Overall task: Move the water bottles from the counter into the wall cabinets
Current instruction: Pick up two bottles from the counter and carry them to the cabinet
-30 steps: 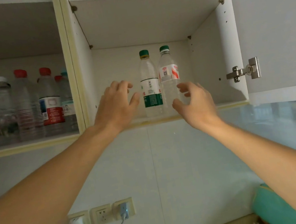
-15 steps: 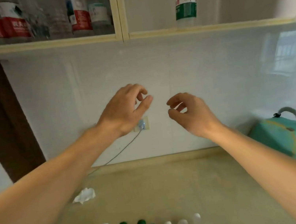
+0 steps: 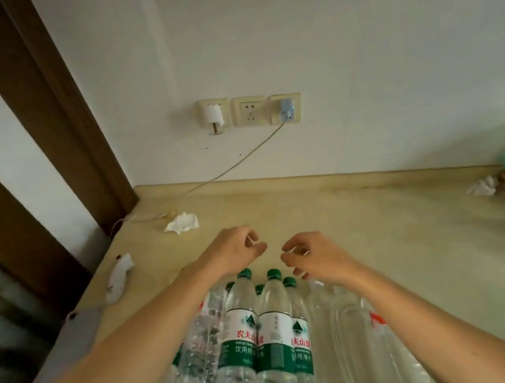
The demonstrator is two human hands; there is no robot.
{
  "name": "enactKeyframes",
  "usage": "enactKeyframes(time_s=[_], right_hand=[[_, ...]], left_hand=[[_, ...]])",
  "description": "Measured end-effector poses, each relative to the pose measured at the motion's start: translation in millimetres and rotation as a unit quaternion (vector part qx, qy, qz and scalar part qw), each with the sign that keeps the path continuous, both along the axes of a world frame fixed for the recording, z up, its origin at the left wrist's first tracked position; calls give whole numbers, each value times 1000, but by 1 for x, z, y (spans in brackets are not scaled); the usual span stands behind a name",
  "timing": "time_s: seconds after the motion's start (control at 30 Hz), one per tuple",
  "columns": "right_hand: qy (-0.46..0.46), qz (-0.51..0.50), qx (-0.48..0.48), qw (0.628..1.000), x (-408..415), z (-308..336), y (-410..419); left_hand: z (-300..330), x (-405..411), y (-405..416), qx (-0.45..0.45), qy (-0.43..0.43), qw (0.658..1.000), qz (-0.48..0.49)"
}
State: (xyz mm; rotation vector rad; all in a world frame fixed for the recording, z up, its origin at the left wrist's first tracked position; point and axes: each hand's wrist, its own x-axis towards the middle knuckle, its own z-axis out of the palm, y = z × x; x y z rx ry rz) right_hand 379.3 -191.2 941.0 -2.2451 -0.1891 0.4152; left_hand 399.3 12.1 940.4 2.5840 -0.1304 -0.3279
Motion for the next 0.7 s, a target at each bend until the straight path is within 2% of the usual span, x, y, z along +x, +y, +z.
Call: enactKeyframes(time_s=[0.1,0.2,0.33,0.5,0.7], right_hand=[[33,-10,-12,999,5,-33,9],[61,-28,6,998,13,-57,14],[101,-38,33,994,23,-79,17],[108,-28,17,994,29,-89,30],[168,-61,18,984,36,-93,41]], left_hand=[[-30,3,14,37,38,998,32],[-49,9,22,105,57,992,27],[-70,18,25,142,62,988,16],[-86,21,24,142,82,986,8],[-76,27,23,126,114,985,1]])
